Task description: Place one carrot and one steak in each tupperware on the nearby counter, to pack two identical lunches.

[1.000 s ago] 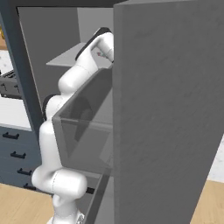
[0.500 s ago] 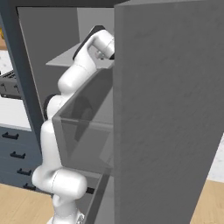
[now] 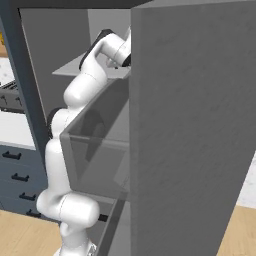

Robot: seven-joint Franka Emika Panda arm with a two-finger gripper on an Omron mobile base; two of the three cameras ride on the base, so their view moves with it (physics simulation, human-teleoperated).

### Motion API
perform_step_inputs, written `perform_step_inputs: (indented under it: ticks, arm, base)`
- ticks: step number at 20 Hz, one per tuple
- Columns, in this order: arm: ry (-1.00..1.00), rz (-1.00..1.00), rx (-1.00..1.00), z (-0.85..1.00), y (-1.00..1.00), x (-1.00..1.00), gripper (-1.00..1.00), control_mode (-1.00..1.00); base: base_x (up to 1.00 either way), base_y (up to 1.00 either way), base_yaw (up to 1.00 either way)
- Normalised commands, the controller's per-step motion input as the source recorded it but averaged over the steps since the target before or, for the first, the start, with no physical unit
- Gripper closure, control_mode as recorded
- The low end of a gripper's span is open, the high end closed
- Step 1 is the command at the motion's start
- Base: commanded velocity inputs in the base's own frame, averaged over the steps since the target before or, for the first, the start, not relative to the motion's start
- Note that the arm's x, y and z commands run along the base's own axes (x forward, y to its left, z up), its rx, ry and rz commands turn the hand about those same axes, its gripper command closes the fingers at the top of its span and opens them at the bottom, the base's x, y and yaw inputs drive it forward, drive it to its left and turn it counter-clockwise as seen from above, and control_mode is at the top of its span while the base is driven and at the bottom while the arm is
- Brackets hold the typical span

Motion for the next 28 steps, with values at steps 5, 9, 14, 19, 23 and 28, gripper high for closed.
perform_step_inputs:
  ticks: [5,9,14,19,23,28]
  arm:
    - [0.02,0.05,0.00,-0.76,0.70,0.01,1.00,-1.00]
    - [0.00,0.00,0.01,-0.38,0.11,0.00,1.00,-1.00]
    - [0.00,0.00,-0.01,-0.12,0.33,-0.05,1.00,-1.00]
    - [-0.03,-0.02,-0.06,0.00,0.43,-0.34,1.00,-1.00]
    - [-0.14,-0.13,-0.10,0.00,0.19,-0.62,1.00,-1.00]
    - [-0.13,-0.11,0.04,0.00,0.03,-0.64,1.00,-1.00]
  base:
    - [0.00,0.00,0.00]
    - [0.00,0.00,0.00]
    - [0.00,0.00,0.00]
    - [0.00,0.00,0.00]
    - [0.00,0.00,0.00]
    - [0.00,0.00,0.00]
